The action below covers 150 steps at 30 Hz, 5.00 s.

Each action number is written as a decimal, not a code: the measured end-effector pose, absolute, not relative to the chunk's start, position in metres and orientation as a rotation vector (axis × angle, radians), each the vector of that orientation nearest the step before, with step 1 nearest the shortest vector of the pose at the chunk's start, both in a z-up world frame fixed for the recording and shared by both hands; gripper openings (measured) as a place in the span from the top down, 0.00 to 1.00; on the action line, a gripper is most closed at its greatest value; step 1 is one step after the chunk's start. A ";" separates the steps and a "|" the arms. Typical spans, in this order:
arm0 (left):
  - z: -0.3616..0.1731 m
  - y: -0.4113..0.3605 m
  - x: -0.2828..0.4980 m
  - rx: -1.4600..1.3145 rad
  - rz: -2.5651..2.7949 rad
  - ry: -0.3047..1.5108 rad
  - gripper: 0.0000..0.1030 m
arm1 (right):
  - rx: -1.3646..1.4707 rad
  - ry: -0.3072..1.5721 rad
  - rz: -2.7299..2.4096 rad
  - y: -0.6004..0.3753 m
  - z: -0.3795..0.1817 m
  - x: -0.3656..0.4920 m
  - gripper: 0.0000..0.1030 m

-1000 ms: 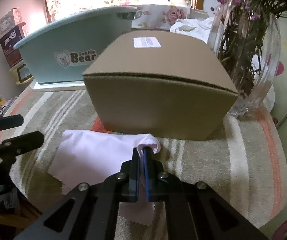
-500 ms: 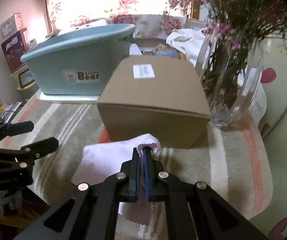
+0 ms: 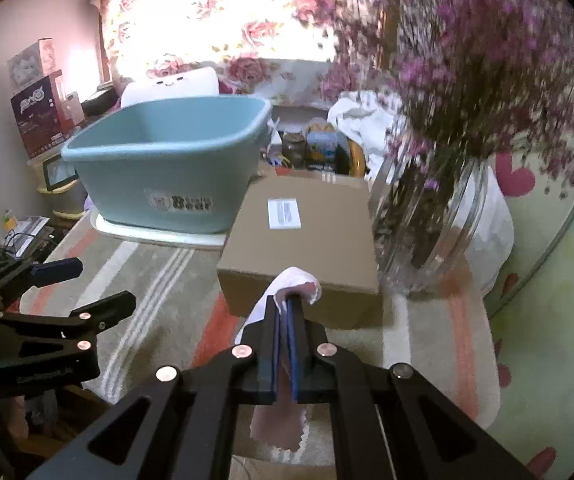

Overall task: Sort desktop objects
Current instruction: 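Lift the pink cloth with the right gripper and carry it toward the basin, then hold the pink cloth over the blue basin with the right gripper, then open the right gripper to drop the pink cloth into the basin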

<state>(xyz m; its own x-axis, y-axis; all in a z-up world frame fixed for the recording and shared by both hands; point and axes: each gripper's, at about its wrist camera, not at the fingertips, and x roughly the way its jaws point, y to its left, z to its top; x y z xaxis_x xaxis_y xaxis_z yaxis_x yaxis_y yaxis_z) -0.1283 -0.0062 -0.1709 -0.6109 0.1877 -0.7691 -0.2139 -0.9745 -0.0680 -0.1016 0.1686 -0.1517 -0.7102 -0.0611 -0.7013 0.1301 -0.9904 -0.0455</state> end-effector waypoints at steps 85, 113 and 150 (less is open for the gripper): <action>-0.048 -0.133 -0.195 -1.187 3.012 -0.062 0.19 | 0.918 0.241 -2.588 -0.010 -0.027 -0.307 0.98; -0.065 -0.159 -0.208 -1.281 3.053 -0.098 0.19 | 0.998 0.263 -2.556 -0.040 -0.075 -0.379 0.98; -0.062 -0.143 -0.211 -1.195 2.983 -0.050 0.19 | 1.051 0.225 -2.599 -0.023 -0.078 -0.382 0.36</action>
<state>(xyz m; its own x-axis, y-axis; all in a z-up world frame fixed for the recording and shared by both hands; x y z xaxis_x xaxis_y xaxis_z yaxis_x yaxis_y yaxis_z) -0.2109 -0.1426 -0.0618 -0.7211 -0.0557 -0.6906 0.0787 -0.9969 -0.0018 -0.3823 -0.0228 -0.0778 -0.6747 -0.2400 -0.6980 0.3564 -0.9340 -0.0233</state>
